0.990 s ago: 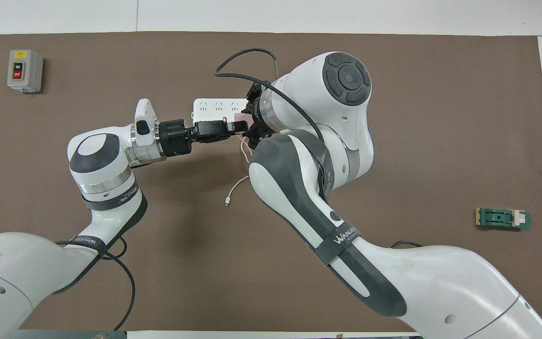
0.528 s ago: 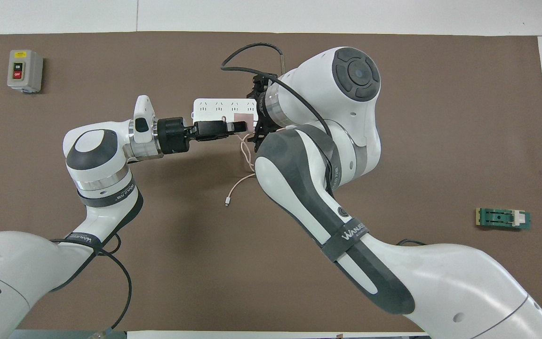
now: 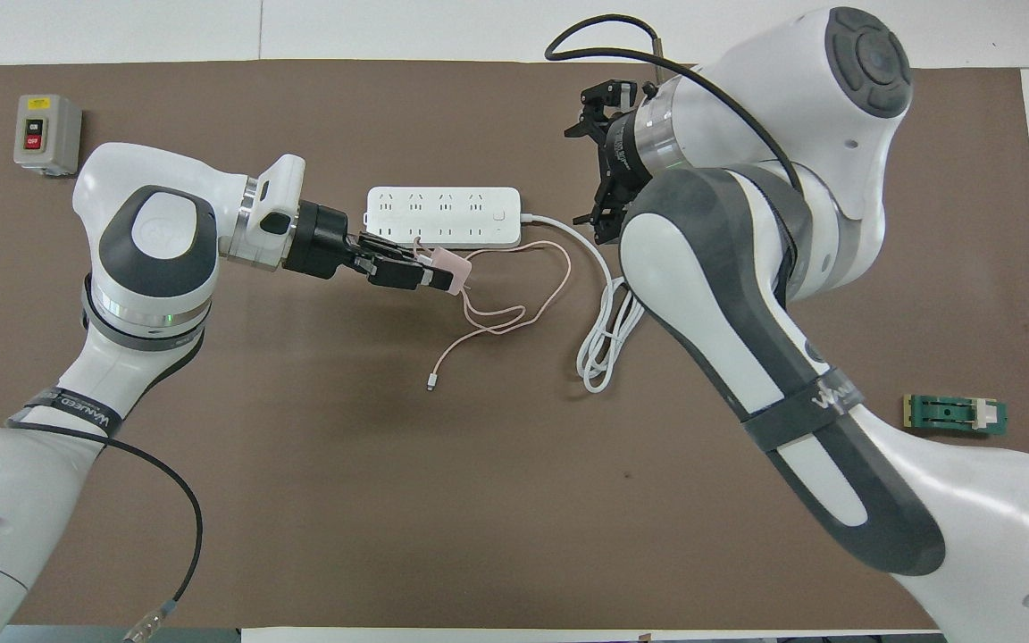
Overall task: Plug charger into power strip
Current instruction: 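Hold the charger with the left gripper while the right gripper withdraws, then push the pink charger into the power strip socket with the left gripper, then open the left gripper and pull it back from the power strip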
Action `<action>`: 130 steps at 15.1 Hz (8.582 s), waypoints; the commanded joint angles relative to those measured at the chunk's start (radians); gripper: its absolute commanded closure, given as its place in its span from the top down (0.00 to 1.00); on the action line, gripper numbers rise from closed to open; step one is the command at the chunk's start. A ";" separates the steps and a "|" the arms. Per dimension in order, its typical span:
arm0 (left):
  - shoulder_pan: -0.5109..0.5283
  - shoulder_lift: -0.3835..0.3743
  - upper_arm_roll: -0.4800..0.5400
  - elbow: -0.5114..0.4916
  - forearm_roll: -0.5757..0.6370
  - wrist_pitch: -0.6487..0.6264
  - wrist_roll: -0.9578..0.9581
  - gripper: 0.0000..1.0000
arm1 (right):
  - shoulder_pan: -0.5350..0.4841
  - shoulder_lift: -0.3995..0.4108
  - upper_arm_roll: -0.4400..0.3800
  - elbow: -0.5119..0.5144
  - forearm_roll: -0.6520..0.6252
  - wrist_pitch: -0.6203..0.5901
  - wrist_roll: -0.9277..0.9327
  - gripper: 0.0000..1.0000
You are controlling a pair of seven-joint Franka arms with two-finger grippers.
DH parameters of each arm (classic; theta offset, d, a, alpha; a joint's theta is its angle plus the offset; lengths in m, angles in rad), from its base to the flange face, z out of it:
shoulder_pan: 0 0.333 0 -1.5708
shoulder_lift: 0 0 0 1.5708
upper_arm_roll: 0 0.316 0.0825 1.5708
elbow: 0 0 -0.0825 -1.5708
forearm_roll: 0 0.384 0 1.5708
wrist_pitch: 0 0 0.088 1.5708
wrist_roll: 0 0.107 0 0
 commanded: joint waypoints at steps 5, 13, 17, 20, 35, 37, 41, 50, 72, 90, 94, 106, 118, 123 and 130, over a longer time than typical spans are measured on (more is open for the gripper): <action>-0.079 0.024 0.007 0.216 0.563 -0.072 0.004 0.00 | -0.102 -0.058 0.003 -0.028 0.006 -0.132 -0.314 1.00; -0.222 0.027 0.005 0.260 1.017 0.128 0.254 0.00 | -0.238 -0.144 0.000 -0.045 -0.116 -0.344 -0.838 1.00; -0.227 0.027 0.005 0.198 1.074 0.264 0.291 0.00 | -0.280 -0.231 0.000 -0.134 -0.173 -0.364 -1.148 1.00; -0.208 0.053 0.007 0.205 1.111 0.310 0.366 0.00 | -0.301 -0.317 0.000 -0.242 -0.233 -0.363 -1.366 1.00; -0.136 0.082 0.003 0.122 1.104 0.417 0.423 0.00 | -0.370 -0.454 0.000 -0.389 -0.294 -0.379 -1.579 1.00; -0.133 0.082 0.003 0.116 1.064 0.409 0.425 0.00 | -0.370 -0.454 0.000 -0.388 -0.317 -0.392 -1.577 1.00; -0.130 0.082 0.003 0.105 0.990 0.412 0.425 0.00 | -0.373 -0.453 0.000 -0.384 -0.373 -0.375 -1.580 1.00; -0.113 0.087 0.007 0.105 0.938 0.400 0.425 0.00 | -0.373 -0.436 0.002 -0.347 -0.354 -0.407 -1.579 1.00; -0.107 0.122 0.014 0.139 0.872 0.383 0.408 0.00 | -0.367 -0.443 0.002 -0.347 -0.356 -0.424 -1.493 1.00; -0.098 0.234 0.013 0.280 0.912 0.241 0.414 0.00 | -0.369 -0.477 0.002 -0.344 -0.356 -0.425 -1.494 1.00; -0.103 0.233 0.014 0.280 0.913 0.244 0.411 0.00 | -0.369 -0.477 0.002 -0.344 -0.356 -0.425 -1.494 1.00; -0.096 0.188 0.008 0.332 0.822 0.169 0.335 1.00 | -0.369 -0.477 0.002 -0.344 -0.356 -0.425 -1.494 1.00; -0.054 -0.066 0.034 0.332 0.803 -0.102 -0.057 1.00 | -0.369 -0.477 0.002 -0.344 -0.356 -0.425 -1.494 1.00; -0.046 -0.169 0.059 0.332 0.841 -0.308 -0.394 1.00 | -0.369 -0.476 0.002 -0.344 -0.356 -0.425 -1.494 1.00; -0.020 -0.264 0.062 0.329 0.930 -0.387 -0.985 1.00 | -0.369 -0.477 0.002 -0.344 -0.356 -0.425 -1.494 1.00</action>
